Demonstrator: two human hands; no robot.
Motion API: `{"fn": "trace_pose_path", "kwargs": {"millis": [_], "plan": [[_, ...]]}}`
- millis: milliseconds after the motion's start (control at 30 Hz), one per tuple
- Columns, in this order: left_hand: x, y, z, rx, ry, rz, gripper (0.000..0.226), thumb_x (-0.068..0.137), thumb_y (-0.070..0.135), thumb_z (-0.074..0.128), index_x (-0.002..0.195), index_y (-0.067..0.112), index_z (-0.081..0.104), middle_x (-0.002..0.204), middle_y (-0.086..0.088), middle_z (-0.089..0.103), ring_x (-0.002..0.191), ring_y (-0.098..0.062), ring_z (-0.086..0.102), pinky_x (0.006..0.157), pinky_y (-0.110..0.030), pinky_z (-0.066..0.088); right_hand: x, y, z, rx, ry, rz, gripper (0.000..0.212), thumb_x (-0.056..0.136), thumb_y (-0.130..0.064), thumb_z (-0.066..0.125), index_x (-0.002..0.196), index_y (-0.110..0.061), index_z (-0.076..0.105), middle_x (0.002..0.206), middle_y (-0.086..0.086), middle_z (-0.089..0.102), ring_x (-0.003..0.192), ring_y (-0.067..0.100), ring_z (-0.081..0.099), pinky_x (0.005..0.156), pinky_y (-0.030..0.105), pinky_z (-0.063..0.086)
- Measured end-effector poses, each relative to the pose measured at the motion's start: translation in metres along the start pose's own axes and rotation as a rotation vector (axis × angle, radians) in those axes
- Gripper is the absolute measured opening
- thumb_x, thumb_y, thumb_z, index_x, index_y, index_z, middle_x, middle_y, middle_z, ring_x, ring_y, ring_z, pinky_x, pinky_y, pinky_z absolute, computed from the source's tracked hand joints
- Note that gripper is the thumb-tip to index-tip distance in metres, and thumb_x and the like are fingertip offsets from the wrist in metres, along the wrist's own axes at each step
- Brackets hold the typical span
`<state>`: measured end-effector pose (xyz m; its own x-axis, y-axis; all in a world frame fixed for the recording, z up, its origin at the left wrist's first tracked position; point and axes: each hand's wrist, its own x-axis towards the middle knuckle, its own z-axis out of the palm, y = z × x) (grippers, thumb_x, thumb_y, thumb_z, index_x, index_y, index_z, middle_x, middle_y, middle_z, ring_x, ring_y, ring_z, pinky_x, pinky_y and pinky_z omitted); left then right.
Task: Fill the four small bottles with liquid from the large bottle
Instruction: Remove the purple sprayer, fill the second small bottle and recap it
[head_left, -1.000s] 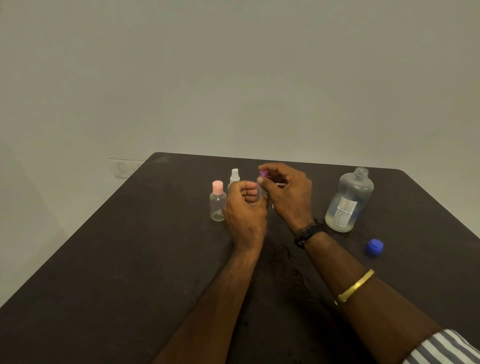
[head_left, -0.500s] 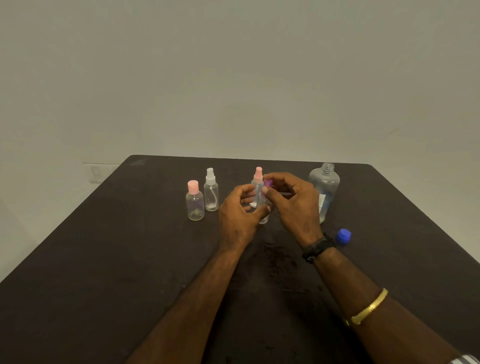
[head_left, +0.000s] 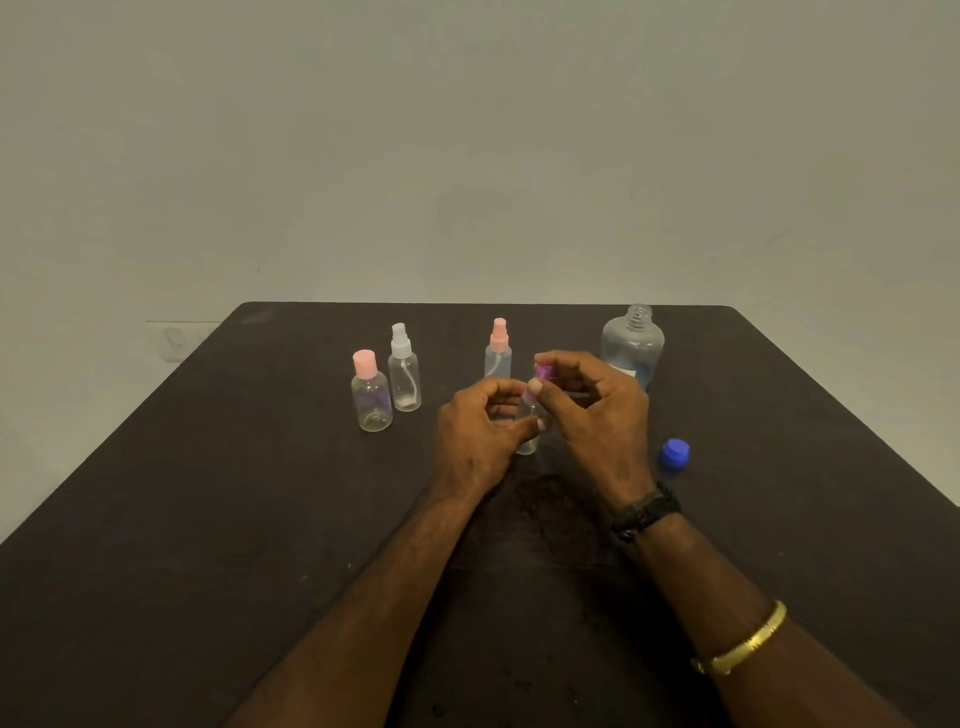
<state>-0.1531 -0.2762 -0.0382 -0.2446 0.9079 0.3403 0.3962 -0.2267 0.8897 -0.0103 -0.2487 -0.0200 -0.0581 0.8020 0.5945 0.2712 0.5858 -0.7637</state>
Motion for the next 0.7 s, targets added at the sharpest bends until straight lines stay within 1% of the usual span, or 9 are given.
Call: {"fn": "trace_pose_path", "kwargs": {"millis": [133, 200, 300, 400, 467, 533, 633, 667, 700], "plan": [[-0.002, 0.005, 0.0, -0.001, 0.01, 0.006, 0.042, 0.073, 0.033, 0.089, 0.108, 0.016, 0.073, 0.097, 0.006, 0.076, 0.088, -0.004, 0.072, 0.08, -0.028, 0.063, -0.004, -0.002, 0.001, -0.011, -0.01, -0.002, 0.032, 0.085, -0.024, 0.083, 0.115, -0.02, 0.073, 0.103, -0.009, 0.073, 0.096, 0.002, 0.068, 0.078, 0.013, 0.057], [-0.004, 0.008, 0.0, -0.007, 0.005, 0.019, 0.037, 0.073, 0.029, 0.089, 0.105, 0.017, 0.074, 0.094, 0.006, 0.077, 0.086, -0.003, 0.072, 0.078, -0.026, 0.063, -0.003, -0.002, 0.001, -0.015, -0.006, 0.003, 0.035, 0.082, -0.026, 0.086, 0.114, -0.02, 0.073, 0.101, -0.009, 0.072, 0.093, 0.005, 0.068, 0.076, 0.014, 0.057], [-0.006, 0.009, 0.001, -0.015, -0.011, 0.045, 0.035, 0.073, 0.025, 0.09, 0.103, 0.017, 0.075, 0.092, 0.006, 0.077, 0.084, -0.002, 0.073, 0.076, -0.022, 0.062, 0.0, -0.002, -0.003, -0.003, -0.003, 0.024, 0.036, 0.079, -0.023, 0.088, 0.112, -0.02, 0.073, 0.093, -0.008, 0.071, 0.084, 0.008, 0.068, 0.073, 0.016, 0.057], [-0.006, 0.01, 0.002, -0.013, -0.02, 0.053, 0.036, 0.072, 0.023, 0.091, 0.104, 0.017, 0.075, 0.091, 0.006, 0.077, 0.083, -0.001, 0.073, 0.075, -0.021, 0.061, 0.002, -0.005, -0.009, 0.01, -0.024, 0.005, 0.036, 0.078, -0.017, 0.089, 0.111, -0.017, 0.074, 0.089, -0.005, 0.072, 0.083, 0.006, 0.069, 0.073, 0.014, 0.056], [-0.005, 0.009, 0.002, -0.02, -0.03, 0.052, 0.037, 0.073, 0.019, 0.09, 0.107, 0.016, 0.075, 0.092, 0.005, 0.078, 0.085, -0.002, 0.074, 0.077, -0.025, 0.062, 0.004, -0.007, -0.012, 0.03, -0.047, -0.009, 0.037, 0.079, -0.012, 0.088, 0.113, -0.016, 0.073, 0.092, -0.002, 0.074, 0.086, 0.007, 0.071, 0.076, 0.016, 0.058], [-0.004, 0.01, 0.001, -0.041, -0.044, 0.055, 0.038, 0.074, 0.016, 0.09, 0.109, 0.013, 0.075, 0.094, 0.004, 0.078, 0.086, -0.004, 0.074, 0.079, -0.028, 0.063, 0.004, -0.009, -0.014, 0.064, -0.084, -0.014, 0.044, 0.08, -0.008, 0.086, 0.12, -0.017, 0.071, 0.097, -0.001, 0.076, 0.093, 0.01, 0.074, 0.082, 0.023, 0.061], [-0.005, 0.012, 0.001, -0.056, -0.041, 0.062, 0.035, 0.075, 0.018, 0.089, 0.108, 0.013, 0.076, 0.093, 0.004, 0.078, 0.084, -0.004, 0.074, 0.077, -0.024, 0.062, 0.002, -0.009, -0.015, 0.089, -0.124, -0.012, 0.054, 0.087, -0.004, 0.078, 0.135, -0.021, 0.063, 0.109, -0.002, 0.076, 0.105, 0.009, 0.073, 0.089, 0.028, 0.061], [-0.006, 0.013, 0.002, -0.062, -0.039, 0.06, 0.033, 0.076, 0.018, 0.088, 0.106, 0.013, 0.076, 0.092, 0.004, 0.078, 0.083, -0.004, 0.074, 0.077, -0.023, 0.062, 0.001, -0.009, -0.013, 0.083, -0.119, -0.014, 0.054, 0.088, -0.006, 0.076, 0.138, -0.022, 0.061, 0.114, -0.003, 0.074, 0.109, 0.008, 0.071, 0.092, 0.028, 0.06], [-0.007, 0.013, 0.002, -0.061, -0.041, 0.061, 0.031, 0.077, 0.016, 0.087, 0.106, 0.014, 0.076, 0.093, 0.004, 0.078, 0.084, -0.004, 0.074, 0.077, -0.022, 0.062, 0.0, -0.008, -0.011, 0.054, -0.104, -0.021, 0.054, 0.088, -0.012, 0.077, 0.138, -0.023, 0.06, 0.118, -0.005, 0.072, 0.112, 0.006, 0.069, 0.093, 0.028, 0.059]]}}
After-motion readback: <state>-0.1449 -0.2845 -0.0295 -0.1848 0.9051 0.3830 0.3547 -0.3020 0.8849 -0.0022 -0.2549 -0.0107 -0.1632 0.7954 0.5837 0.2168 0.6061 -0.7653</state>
